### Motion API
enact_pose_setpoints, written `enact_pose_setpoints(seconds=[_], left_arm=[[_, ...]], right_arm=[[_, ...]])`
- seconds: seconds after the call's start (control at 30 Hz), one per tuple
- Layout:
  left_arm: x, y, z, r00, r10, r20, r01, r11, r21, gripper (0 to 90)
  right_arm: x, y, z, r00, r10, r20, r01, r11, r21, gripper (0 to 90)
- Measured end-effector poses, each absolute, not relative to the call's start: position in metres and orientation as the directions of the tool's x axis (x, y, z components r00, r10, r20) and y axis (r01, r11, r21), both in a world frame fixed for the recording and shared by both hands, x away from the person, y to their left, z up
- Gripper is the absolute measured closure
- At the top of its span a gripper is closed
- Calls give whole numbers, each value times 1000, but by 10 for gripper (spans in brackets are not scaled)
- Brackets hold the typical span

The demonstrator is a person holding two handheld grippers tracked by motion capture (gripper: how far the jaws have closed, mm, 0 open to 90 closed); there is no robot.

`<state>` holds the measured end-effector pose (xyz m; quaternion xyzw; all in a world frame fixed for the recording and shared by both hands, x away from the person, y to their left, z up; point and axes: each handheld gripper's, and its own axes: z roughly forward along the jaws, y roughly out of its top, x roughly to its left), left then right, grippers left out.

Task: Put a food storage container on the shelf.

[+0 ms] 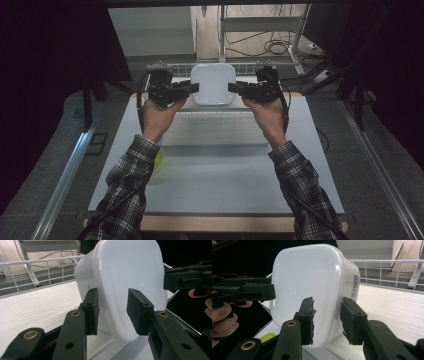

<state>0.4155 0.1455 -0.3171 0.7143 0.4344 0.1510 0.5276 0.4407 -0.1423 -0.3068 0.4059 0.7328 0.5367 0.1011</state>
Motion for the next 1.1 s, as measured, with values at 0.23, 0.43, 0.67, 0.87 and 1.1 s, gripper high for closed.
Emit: enact_pose_setpoints(seconds=[0.23, 0.43, 0.67, 0.87, 1.1], left_arm=[[422, 143, -320, 571, 782, -252, 467, -57, 883, 584], [428, 145, -320, 556, 800, -225, 464, -75, 882, 536], [436, 147, -321, 539, 808, -239, 465, -50, 884, 525], [441, 145, -321, 519, 826, -219, 451, -47, 891, 505], [440, 144, -320, 510, 841, -181, 423, -62, 904, 443]], right_arm=[[447, -138, -311, -640, 722, 263, 486, 115, 866, 578], [451, -139, -314, -632, 728, 268, 488, 104, 867, 545], [454, -139, -311, -627, 732, 266, 484, 99, 869, 526], [457, -138, -310, -616, 745, 255, 477, 95, 874, 502], [458, -140, -309, -616, 752, 235, 460, 102, 882, 440]])
